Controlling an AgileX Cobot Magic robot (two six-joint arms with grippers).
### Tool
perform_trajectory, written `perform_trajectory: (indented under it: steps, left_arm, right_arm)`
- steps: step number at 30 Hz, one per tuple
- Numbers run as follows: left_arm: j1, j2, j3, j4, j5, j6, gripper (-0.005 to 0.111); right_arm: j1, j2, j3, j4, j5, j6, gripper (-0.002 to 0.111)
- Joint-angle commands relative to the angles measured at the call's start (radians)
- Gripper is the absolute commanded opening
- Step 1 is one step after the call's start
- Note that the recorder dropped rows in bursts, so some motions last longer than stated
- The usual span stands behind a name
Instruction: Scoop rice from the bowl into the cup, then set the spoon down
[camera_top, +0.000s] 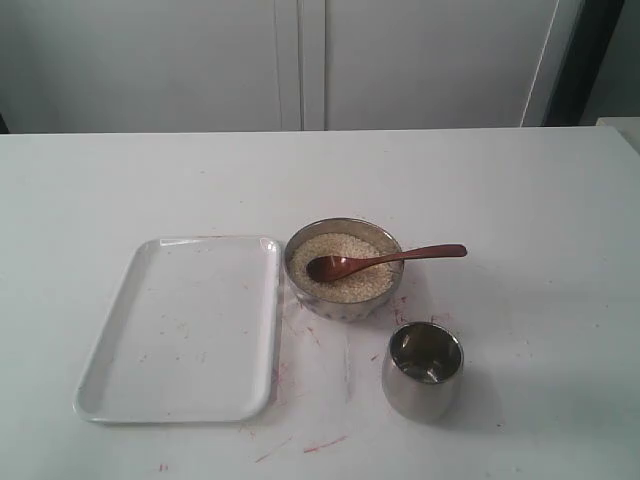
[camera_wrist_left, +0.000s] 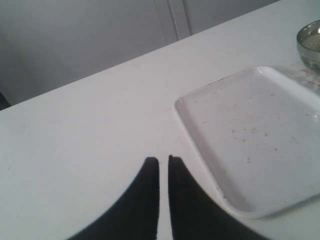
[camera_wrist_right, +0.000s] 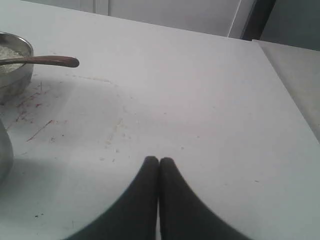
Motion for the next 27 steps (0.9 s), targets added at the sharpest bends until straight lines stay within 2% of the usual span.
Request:
perform_trajectory:
  steps: [1, 21, 27]
  left_arm:
    - [-0.003, -0.001, -0.003, -0.005, -0.006, 0.002, 0.014]
    - [-0.003, -0.001, -0.003, -0.005, -0.006, 0.002, 0.014]
    - [-0.003, -0.001, -0.003, -0.005, -0.006, 0.002, 0.014]
  right_arm:
    - [-0.005, -0.003, 0.005, 0.002, -0.005, 0.001, 0.000]
    - [-0.005, -0.003, 0.005, 0.002, -0.005, 0.001, 0.000]
    - [-0.005, -0.003, 0.005, 0.002, -0.068, -0.001, 0.000]
